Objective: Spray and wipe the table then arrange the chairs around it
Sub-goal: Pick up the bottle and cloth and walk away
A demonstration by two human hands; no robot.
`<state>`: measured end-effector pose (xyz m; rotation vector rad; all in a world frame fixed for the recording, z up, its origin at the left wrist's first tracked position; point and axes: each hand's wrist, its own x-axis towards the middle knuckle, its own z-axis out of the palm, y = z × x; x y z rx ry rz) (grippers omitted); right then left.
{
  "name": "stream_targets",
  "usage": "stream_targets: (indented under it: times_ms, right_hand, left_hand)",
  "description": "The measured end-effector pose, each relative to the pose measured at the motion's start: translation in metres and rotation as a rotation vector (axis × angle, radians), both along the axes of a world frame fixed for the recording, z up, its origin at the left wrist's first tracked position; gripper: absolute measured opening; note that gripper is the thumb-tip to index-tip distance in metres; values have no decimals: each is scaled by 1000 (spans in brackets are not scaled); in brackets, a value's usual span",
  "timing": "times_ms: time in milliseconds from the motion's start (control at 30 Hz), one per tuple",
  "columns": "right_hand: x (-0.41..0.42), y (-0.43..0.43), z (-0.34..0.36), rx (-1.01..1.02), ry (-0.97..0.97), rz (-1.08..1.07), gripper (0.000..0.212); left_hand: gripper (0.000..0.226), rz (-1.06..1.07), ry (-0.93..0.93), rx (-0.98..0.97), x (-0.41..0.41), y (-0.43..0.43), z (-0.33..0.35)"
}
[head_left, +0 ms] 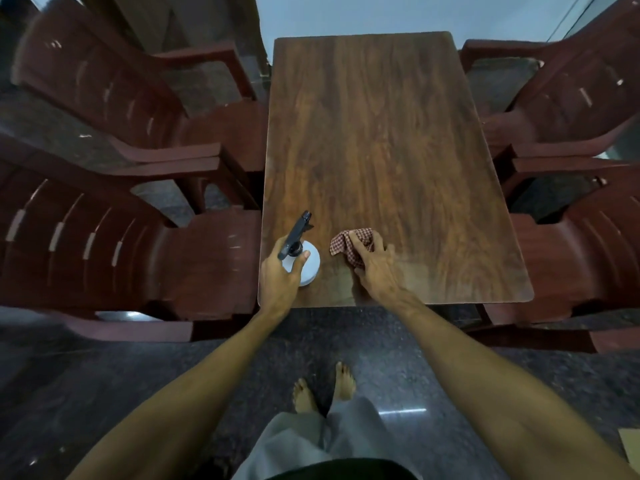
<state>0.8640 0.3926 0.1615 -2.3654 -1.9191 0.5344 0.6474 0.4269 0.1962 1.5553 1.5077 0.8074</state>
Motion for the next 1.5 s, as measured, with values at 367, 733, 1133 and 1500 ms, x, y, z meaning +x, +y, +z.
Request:
stream_targets:
  times_ms: [367, 733, 1133, 1500]
  right_hand:
    - [-5, -25, 28, 279, 225, -283, 50]
    - [-93, -108, 71, 488, 77, -822, 52]
    - [-242, -238, 78, 555, -3, -1304, 49]
    - [-439, -352, 76, 637, -139, -1773, 48]
  left_hand:
    - [33, -253, 14, 107, -1, 18, 21]
    - [30, -694, -23, 202, -26, 38, 31]
    - [30, -1127, 9, 266, -83, -36, 31]
    - [32, -1653, -39, 266, -163, -167, 46]
